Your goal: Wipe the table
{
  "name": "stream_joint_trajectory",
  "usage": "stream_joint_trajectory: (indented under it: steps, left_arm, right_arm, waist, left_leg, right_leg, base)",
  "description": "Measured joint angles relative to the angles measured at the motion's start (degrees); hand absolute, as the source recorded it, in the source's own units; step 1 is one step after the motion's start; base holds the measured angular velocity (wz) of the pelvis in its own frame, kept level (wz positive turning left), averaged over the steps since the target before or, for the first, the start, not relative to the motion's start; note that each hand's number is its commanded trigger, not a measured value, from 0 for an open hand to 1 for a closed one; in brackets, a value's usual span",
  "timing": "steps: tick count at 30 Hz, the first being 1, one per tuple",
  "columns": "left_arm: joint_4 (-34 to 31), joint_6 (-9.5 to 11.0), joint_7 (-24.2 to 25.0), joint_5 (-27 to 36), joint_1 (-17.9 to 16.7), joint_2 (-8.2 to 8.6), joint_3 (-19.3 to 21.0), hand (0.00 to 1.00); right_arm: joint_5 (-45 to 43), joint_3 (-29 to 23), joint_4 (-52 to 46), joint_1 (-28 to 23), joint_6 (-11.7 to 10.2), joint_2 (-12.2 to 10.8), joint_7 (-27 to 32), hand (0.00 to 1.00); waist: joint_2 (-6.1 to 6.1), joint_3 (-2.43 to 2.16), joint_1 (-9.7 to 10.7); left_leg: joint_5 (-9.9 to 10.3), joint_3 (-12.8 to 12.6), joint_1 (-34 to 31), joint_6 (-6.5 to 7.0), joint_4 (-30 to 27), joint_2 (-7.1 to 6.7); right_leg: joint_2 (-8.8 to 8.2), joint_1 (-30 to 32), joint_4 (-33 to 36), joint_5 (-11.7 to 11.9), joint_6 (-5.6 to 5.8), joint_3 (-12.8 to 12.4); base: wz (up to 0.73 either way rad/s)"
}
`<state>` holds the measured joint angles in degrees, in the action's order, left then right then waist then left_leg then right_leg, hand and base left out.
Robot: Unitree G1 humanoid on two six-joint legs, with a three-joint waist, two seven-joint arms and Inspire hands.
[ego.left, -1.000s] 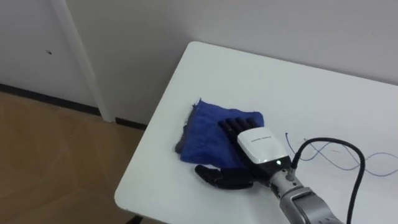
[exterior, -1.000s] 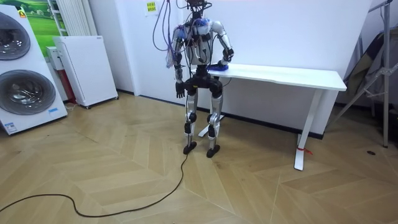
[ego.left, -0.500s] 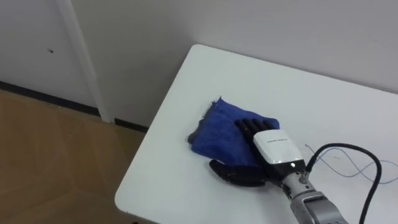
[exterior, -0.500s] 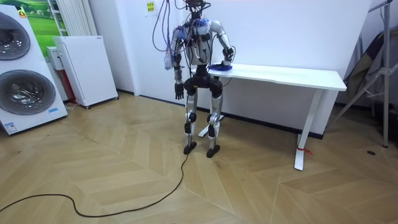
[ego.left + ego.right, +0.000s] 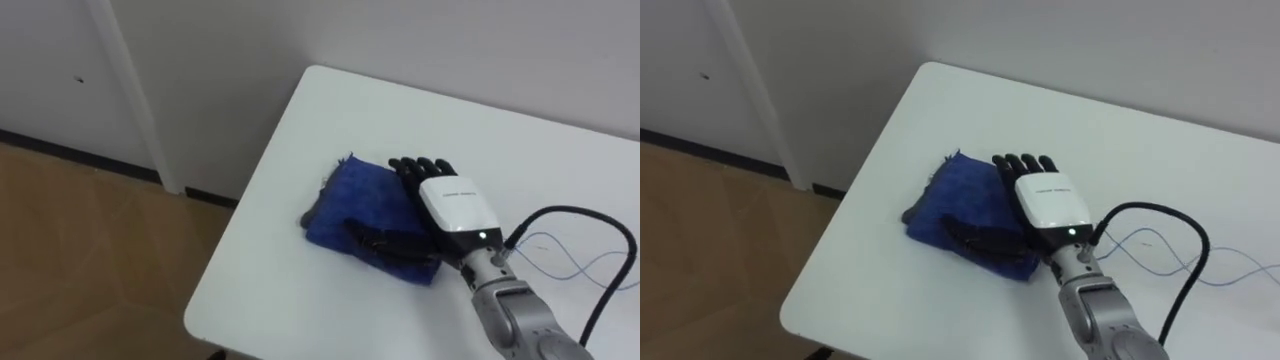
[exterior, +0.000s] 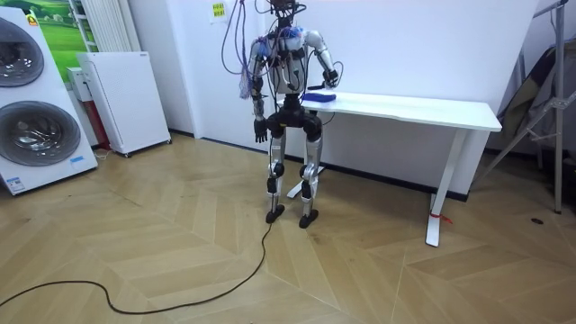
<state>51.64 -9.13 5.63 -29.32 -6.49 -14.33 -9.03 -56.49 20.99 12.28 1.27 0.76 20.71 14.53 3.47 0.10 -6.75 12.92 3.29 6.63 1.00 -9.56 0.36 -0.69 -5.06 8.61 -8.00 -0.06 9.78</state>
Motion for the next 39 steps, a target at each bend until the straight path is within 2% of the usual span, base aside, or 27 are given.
stream_joint_trajectory:
  steps: [2,6,11,13,21,25,31,39]
  left_arm:
    - [0.00,0.02,0.00,0.13,0.00,-0.02,-0.01,0.00]
    - [0.00,0.02,0.00,0.52,0.00,-0.07,-0.02,0.00]
    - [0.12,0.05,0.00,0.52,0.01,-0.07,-0.04,0.00]
    - [0.28,0.04,0.04,0.52,-0.01,-0.09,-0.04,0.00]
    - [0.27,0.03,1.33,0.30,-0.04,0.20,0.30,0.00]
    - [0.27,-0.10,2.06,0.37,-0.21,0.22,0.61,0.00]
    - [0.28,-0.09,2.15,0.39,0.02,0.30,1.60,0.00]
    - [1.59,-0.28,1.99,0.38,-0.13,0.43,1.56,0.00]
  right_arm:
    - [0.06,0.01,0.00,-0.01,0.01,-0.02,0.30,0.00]
    - [0.57,0.01,0.02,-0.01,0.09,-0.02,0.30,0.00]
    - [1.73,0.02,0.09,-0.01,0.11,-0.02,0.29,0.00]
    - [2.00,0.02,0.13,-0.01,0.17,-0.02,0.29,0.00]
    - [-0.18,0.27,2.77,-0.01,0.76,-0.04,-1.04,0.00]
    - [-0.20,0.31,3.67,-0.02,1.86,-0.06,-2.58,0.00]
    - [0.39,0.34,6.48,-0.02,1.83,-0.06,-3.24,0.00]
    - [0.66,0.34,9.64,0.03,1.88,-0.29,-3.21,0.00]
  waist:
    - [0.25,-0.14,0.03]
    - [0.44,0.01,0.05]
    - [-0.01,0.42,-0.01]
    - [-0.05,0.45,-0.07]
    - [0.03,0.40,-1.59]
    - [-0.02,0.43,-1.90]
    - [-0.07,0.43,-2.88]
    - [0.00,0.28,-3.12]
  left_leg:
    - [0.00,-0.03,0.05,0.01,0.00,0.00]
    - [0.00,-0.03,0.05,0.01,0.02,0.00]
    - [0.01,0.00,-0.03,0.01,0.21,0.08]
    - [0.01,0.00,-0.04,0.01,0.21,0.15]
    - [0.02,-0.05,-0.05,0.00,0.24,0.16]
    - [0.01,-0.04,-0.10,0.00,0.19,0.16]
    - [0.02,-0.03,-0.10,0.00,0.18,0.16]
    - [0.02,0.16,-0.35,0.01,0.02,0.09]
  right_leg:
    - [-0.03,-0.08,0.01,0.00,0.00,0.00]
    - [-0.06,-0.08,0.01,0.00,0.00,-0.04]
    - [-0.01,-0.06,0.00,-0.02,0.04,0.02]
    - [0.06,-0.06,0.00,-0.02,0.04,0.03]
    - [0.09,-0.02,0.01,-0.02,0.04,0.36]
    - [0.07,-0.02,0.01,-0.02,0.04,0.44]
    - [0.04,-0.01,0.01,-0.02,0.04,0.61]
    - [-0.11,-0.02,0.04,-0.02,0.04,1.20]
  base:
    - [0.00]
    - [0.00]
    - [0.00]
    - [0.00]
    - [0.00]
    - [0.00]
    - [0.00]
    - [0.02]
